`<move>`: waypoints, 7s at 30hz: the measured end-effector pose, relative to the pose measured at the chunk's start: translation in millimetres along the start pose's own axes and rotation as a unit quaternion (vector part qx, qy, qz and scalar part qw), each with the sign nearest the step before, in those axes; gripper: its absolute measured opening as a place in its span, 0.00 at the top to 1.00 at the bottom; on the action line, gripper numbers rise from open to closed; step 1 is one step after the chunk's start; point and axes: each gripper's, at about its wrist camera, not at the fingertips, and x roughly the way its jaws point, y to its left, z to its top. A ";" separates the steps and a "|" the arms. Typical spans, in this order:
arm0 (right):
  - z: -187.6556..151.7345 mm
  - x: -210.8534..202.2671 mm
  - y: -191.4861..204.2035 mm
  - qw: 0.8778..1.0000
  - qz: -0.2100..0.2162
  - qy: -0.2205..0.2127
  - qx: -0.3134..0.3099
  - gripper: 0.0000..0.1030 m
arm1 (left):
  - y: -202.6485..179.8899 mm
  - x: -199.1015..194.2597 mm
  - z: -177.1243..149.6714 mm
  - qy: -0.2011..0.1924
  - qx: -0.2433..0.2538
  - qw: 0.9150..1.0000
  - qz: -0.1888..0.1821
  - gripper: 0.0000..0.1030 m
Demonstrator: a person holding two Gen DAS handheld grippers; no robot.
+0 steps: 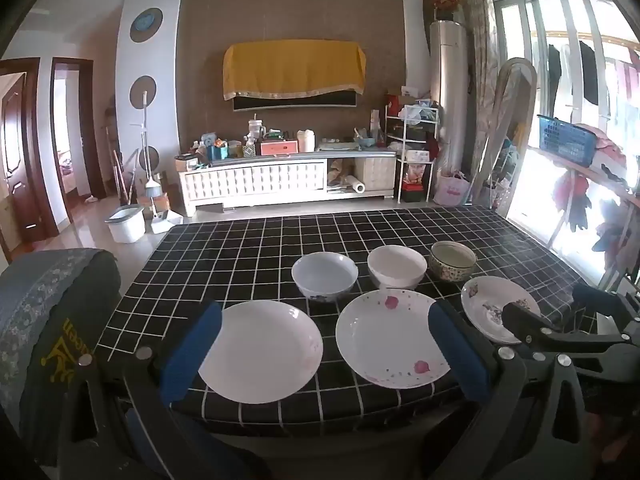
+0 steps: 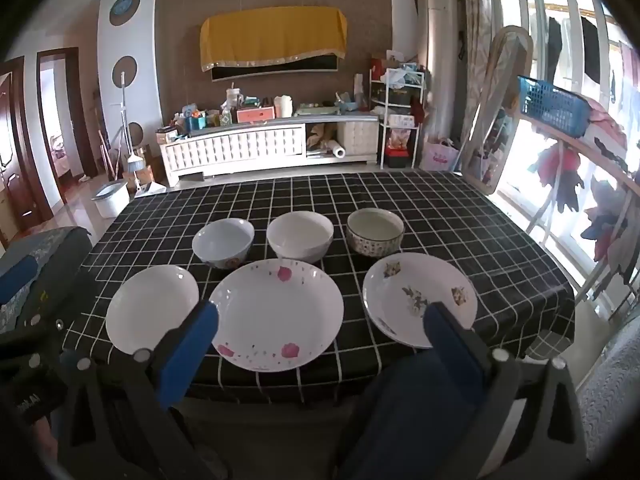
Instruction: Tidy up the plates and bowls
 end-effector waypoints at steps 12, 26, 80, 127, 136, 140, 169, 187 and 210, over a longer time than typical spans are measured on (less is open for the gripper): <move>0.4 -1.7 -1.9 1.000 0.006 0.000 0.006 0.00 | -7.2 3.8 2.3 0.007 0.003 1.000 -0.002 0.01; -3.2 1.7 -1.8 1.000 0.006 0.010 0.007 0.00 | 0.5 -4.2 -1.4 0.006 -0.002 1.000 -0.003 0.01; -7.6 3.0 -5.0 1.000 0.006 0.024 0.011 0.00 | -1.4 1.8 -9.5 0.020 -0.004 1.000 -0.007 0.01; 53.9 161.5 143.7 0.967 0.173 0.141 -0.126 0.02 | 168.6 134.9 -14.7 0.199 -0.129 0.968 0.084 0.09; 32.4 214.8 163.3 0.949 0.172 0.212 -0.156 0.34 | 181.0 191.9 -55.2 0.274 -0.140 0.948 0.074 0.23; 25.5 230.2 162.4 0.946 0.170 0.231 -0.154 0.47 | 189.7 207.0 -64.6 0.287 -0.154 0.942 0.078 0.32; 5.4 245.3 172.6 0.933 0.183 0.275 -0.144 0.82 | 188.0 214.3 -91.9 0.338 -0.172 0.925 0.034 0.84; 32.3 171.0 43.6 0.967 0.163 0.197 -0.018 0.83 | 115.8 156.7 -20.6 0.253 -0.133 0.957 -0.048 0.84; 2.1 190.1 -49.9 0.971 0.102 0.213 0.041 0.83 | 11.2 232.0 -45.4 0.335 -0.061 0.935 -0.102 0.84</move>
